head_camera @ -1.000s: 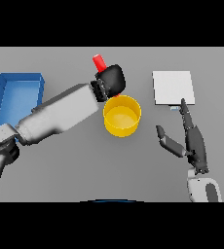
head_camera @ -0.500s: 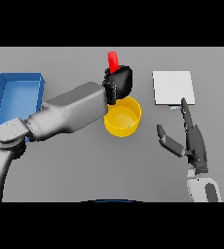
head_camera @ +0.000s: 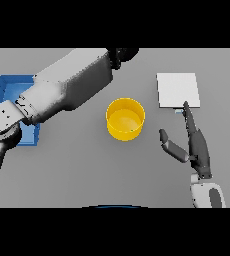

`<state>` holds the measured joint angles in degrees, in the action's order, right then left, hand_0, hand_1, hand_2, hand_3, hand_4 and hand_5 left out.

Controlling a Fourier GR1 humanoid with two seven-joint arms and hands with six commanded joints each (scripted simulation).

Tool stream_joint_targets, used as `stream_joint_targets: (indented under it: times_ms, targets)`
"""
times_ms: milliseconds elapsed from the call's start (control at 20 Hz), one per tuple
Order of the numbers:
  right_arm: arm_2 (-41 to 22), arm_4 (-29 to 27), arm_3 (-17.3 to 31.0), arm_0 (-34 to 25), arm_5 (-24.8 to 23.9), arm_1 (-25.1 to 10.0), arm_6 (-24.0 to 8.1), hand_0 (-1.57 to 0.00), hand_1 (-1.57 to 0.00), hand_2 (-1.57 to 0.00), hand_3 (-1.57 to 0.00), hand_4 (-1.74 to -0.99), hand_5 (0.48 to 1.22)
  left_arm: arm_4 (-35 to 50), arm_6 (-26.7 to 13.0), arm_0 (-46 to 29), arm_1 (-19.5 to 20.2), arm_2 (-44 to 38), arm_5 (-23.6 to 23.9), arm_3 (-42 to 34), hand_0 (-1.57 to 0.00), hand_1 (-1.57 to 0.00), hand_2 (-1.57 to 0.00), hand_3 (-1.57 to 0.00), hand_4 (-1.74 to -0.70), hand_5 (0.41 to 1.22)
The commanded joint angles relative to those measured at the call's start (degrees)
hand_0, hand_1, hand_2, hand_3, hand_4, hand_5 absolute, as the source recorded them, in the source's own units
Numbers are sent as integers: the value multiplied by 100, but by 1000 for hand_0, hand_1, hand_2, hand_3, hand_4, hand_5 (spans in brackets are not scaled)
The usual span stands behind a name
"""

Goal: Pick up the red beaker and tilt it to pour out 1 green nut into yellow bowl. Pick up the yellow bowl and place it on the metallic measuring scale.

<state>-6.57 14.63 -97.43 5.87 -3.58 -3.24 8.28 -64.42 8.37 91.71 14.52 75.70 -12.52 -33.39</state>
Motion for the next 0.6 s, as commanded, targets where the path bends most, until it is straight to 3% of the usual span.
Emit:
stream_joint_targets:
  times_ms: [0,200,300,400,550]
  targets:
    - [-25,-2,-122,92,29,-26,81,1,1,1,1,-1160,660,100,46,145,110,-111,127,130,-1571,-1571,-1571,-1179,-1731,1221]
    - [-103,-16,-3,-19,42,107,23,1,1,1,1,-1156,658,1079,-364,644,386,-1132,327,1192,-1571,-1571,-1571,-1410,-1729,1221]
    - [-98,183,115,-169,-118,101,-178,1,1,1,1,-1146,641,1949,-588,698,617,-1941,390,1644,-1571,-1571,-1571,-1468,-1734,1221]
    - [-113,320,147,-194,-176,34,-141,1,1,1,1,-1144,633,2807,-849,656,874,-2710,520,2014,-1571,-1571,-1571,-1417,-1736,1221]
    - [-59,-38,133,-215,19,87,17,1,1,1,1,-1110,623,3797,-1070,348,1356,-3442,868,2390,-1571,-1571,-1571,-1430,-1739,1221]
